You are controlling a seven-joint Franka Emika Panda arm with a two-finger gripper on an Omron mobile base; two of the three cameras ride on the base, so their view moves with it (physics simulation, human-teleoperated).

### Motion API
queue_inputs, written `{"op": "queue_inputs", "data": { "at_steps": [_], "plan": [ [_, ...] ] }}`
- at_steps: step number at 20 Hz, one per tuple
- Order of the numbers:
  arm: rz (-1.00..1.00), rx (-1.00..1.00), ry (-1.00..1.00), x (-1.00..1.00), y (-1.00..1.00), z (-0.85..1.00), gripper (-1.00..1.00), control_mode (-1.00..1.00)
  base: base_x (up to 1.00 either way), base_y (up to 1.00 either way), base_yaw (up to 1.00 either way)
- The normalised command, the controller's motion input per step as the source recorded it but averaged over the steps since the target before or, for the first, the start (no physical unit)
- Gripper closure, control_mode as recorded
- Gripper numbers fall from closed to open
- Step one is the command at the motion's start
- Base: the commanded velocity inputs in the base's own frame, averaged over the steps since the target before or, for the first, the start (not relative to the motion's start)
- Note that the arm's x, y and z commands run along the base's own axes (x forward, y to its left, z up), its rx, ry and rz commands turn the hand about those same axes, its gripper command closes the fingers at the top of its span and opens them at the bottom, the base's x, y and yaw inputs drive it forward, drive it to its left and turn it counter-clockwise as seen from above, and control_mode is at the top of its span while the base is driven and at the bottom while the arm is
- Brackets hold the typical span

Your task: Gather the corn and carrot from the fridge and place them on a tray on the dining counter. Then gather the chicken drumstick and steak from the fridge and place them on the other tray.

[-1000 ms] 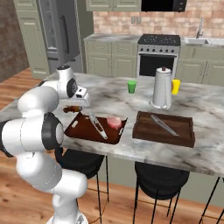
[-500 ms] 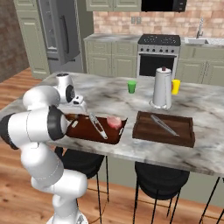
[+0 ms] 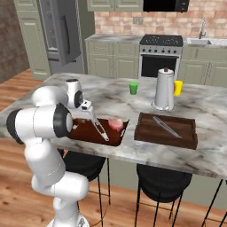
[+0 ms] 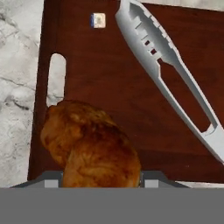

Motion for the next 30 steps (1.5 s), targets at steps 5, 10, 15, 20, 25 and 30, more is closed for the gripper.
{"op": "queue_inputs", "data": {
  "at_steps": [5,10,15,20,25,30],
  "plan": [
    [0.0,0.0,-0.04,0.09,0.0,-0.43,1.0,-1.0,0.0,0.0,0.0],
    [0.0,0.0,0.0,0.01,0.0,-0.51,1.0,-1.0,0.0,0.0,0.0],
    [0.0,0.0,-0.02,0.0,0.0,-0.2,1.0,-1.0,0.0,0.0,0.0],
    [0.0,0.0,0.0,0.0,0.0,-0.03,-1.0,-1.0,0.0,0.0,0.0],
    [0.0,0.0,0.0,0.0,0.0,0.01,-1.0,-1.0,0.0,0.0,0.0],
    [0.0,0.0,0.0,0.0,0.0,0.11,-1.0,-1.0,0.0,0.0,0.0]
  ]
}}
